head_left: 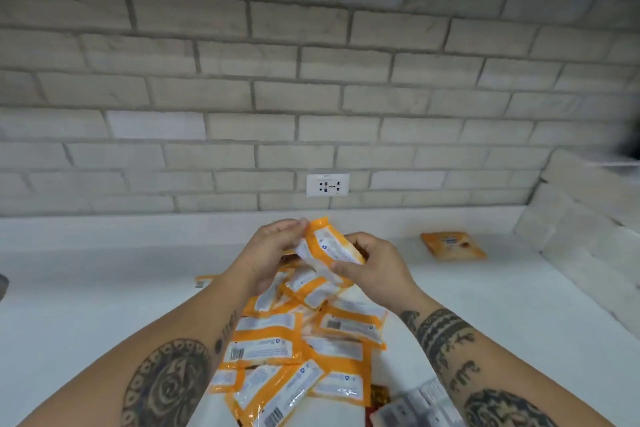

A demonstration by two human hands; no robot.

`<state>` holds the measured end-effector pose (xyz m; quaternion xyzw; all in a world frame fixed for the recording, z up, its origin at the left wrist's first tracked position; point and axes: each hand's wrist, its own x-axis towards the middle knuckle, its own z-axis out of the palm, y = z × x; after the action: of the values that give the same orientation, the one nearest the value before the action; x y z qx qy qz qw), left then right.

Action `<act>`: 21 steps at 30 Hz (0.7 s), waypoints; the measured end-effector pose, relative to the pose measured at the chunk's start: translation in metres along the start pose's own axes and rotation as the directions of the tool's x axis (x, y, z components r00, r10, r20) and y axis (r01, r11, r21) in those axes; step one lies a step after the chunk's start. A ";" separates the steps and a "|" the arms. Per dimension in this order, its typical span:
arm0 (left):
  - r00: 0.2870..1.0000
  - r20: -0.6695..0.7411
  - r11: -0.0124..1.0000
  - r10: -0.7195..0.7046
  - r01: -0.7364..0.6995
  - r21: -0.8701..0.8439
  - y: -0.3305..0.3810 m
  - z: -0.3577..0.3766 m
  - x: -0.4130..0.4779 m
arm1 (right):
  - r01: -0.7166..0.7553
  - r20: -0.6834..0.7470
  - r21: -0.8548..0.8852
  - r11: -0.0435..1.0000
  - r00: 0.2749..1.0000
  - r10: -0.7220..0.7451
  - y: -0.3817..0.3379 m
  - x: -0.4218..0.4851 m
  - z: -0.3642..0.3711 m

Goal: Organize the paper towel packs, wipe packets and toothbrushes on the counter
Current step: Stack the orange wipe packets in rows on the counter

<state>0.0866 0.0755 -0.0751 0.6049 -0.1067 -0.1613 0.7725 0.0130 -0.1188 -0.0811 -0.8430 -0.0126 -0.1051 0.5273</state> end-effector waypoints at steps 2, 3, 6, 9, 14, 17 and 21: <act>0.987 0.017 0.977 -0.159 0.160 -0.144 -0.006 0.013 0.011 | 0.179 -0.129 -0.293 0.939 0.966 -0.224 0.015 -0.004 -0.014; 0.964 0.039 0.951 -0.264 0.267 -0.156 -0.009 0.019 0.015 | 0.270 -0.149 -0.460 0.846 0.916 -0.373 0.024 -0.005 -0.018; 0.890 0.168 0.896 -0.425 0.440 -0.067 -0.019 0.054 0.022 | 0.379 -0.125 -0.721 0.580 0.752 -0.647 0.052 -0.014 -0.043; 0.886 0.208 0.908 -0.414 0.419 0.019 -0.030 0.092 0.026 | 0.354 -0.103 -0.775 0.523 0.746 -0.658 0.078 -0.024 -0.071; 0.897 0.197 0.915 -0.395 0.404 -0.008 -0.053 0.137 0.051 | 0.148 -0.218 -0.600 0.786 0.915 -0.339 0.122 -0.052 -0.128; 0.911 0.169 0.926 -0.377 0.370 0.071 -0.064 0.166 0.063 | -0.030 -0.373 -0.244 0.969 0.925 -0.066 0.133 -0.062 -0.157; 0.888 0.215 0.912 -0.407 0.384 0.144 -0.083 0.212 0.077 | -0.264 -0.390 0.142 0.954 0.871 0.299 0.144 -0.054 -0.193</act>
<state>0.0721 -0.1621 -0.1055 0.6268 -0.0816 -0.3818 0.6743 -0.0527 -0.3499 -0.1379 -0.7722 0.2163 -0.1997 0.5630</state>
